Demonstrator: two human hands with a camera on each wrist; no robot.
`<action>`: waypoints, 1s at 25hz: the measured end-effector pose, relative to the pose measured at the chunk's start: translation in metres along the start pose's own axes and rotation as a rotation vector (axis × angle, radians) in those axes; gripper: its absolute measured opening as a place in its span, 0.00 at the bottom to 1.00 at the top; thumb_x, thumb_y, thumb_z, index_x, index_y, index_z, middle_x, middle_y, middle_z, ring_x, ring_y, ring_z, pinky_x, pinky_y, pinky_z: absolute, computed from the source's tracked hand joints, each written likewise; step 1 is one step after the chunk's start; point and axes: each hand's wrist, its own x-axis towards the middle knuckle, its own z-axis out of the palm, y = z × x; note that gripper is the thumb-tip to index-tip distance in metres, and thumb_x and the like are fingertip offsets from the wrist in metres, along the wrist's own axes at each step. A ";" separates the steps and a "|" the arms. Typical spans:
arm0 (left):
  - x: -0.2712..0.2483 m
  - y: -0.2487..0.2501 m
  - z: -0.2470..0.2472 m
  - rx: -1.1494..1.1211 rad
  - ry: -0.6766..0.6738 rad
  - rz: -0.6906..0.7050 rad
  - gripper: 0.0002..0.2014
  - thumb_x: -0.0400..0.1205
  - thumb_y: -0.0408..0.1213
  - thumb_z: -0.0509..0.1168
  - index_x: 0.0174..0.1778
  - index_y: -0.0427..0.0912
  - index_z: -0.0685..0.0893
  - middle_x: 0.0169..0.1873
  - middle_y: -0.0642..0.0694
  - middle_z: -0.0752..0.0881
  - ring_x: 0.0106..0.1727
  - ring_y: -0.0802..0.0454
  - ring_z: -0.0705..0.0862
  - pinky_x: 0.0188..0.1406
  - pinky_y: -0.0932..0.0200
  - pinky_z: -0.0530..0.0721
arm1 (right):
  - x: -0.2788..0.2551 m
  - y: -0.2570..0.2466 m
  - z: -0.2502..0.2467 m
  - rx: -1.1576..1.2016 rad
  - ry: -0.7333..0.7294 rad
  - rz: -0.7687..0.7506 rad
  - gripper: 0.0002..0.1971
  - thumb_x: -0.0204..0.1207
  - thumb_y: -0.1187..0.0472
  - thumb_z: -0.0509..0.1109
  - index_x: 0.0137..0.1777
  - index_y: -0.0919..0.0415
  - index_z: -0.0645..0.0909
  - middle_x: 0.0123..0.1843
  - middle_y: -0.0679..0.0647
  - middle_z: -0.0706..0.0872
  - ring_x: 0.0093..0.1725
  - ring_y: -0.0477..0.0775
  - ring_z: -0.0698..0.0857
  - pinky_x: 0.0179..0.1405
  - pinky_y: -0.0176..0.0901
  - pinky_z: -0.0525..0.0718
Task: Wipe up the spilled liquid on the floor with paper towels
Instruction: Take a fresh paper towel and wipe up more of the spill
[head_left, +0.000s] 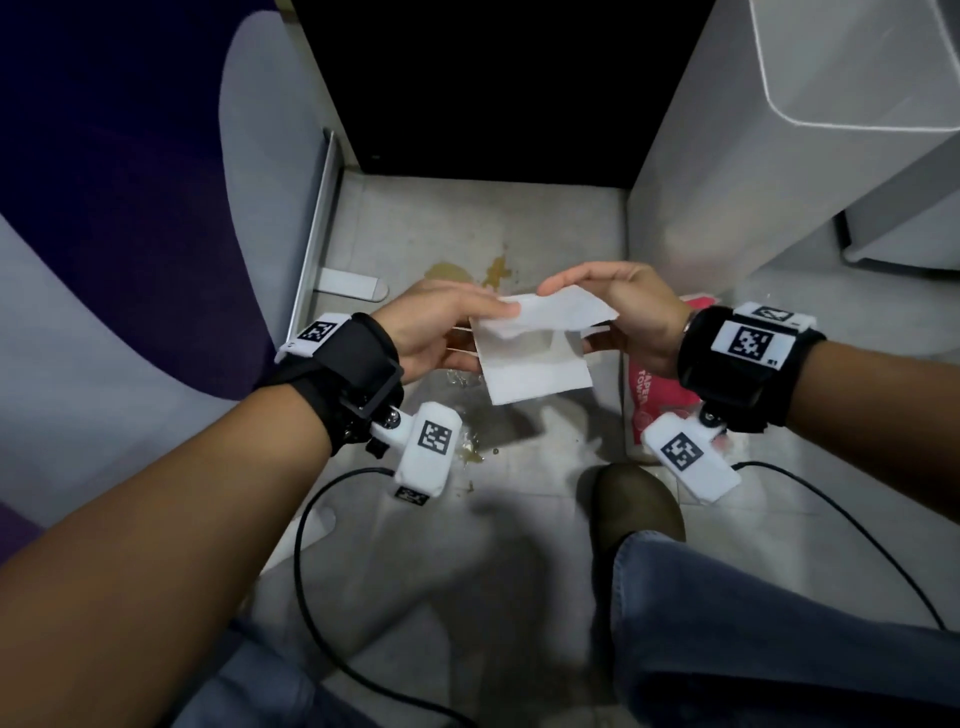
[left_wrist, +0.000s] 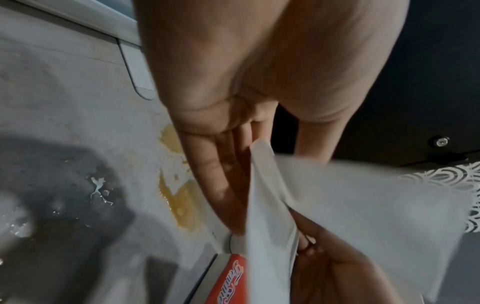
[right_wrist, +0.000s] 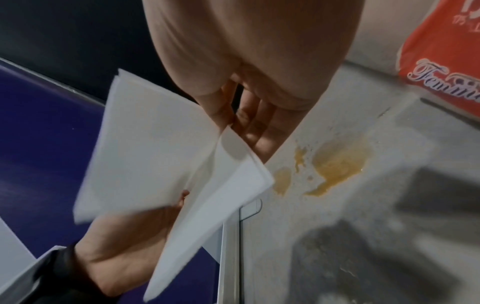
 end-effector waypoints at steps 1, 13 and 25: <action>0.002 -0.003 0.001 0.040 0.019 0.007 0.09 0.77 0.30 0.74 0.52 0.37 0.88 0.44 0.43 0.91 0.44 0.49 0.91 0.41 0.53 0.89 | 0.003 0.000 0.001 0.020 -0.001 0.021 0.12 0.83 0.66 0.65 0.56 0.57 0.90 0.43 0.55 0.88 0.37 0.51 0.84 0.31 0.40 0.84; 0.019 -0.025 -0.004 0.225 0.216 0.127 0.13 0.67 0.29 0.82 0.44 0.39 0.88 0.39 0.44 0.93 0.40 0.50 0.91 0.41 0.53 0.89 | 0.027 0.009 -0.004 -0.181 -0.356 0.311 0.17 0.80 0.67 0.70 0.67 0.70 0.81 0.59 0.66 0.89 0.55 0.61 0.86 0.48 0.48 0.83; 0.075 -0.138 -0.110 1.363 0.371 -0.183 0.27 0.70 0.40 0.76 0.64 0.39 0.77 0.64 0.40 0.76 0.67 0.37 0.77 0.66 0.46 0.80 | 0.124 0.023 -0.016 -1.548 -0.025 -0.093 0.18 0.80 0.63 0.65 0.70 0.63 0.76 0.63 0.67 0.85 0.61 0.69 0.85 0.55 0.55 0.84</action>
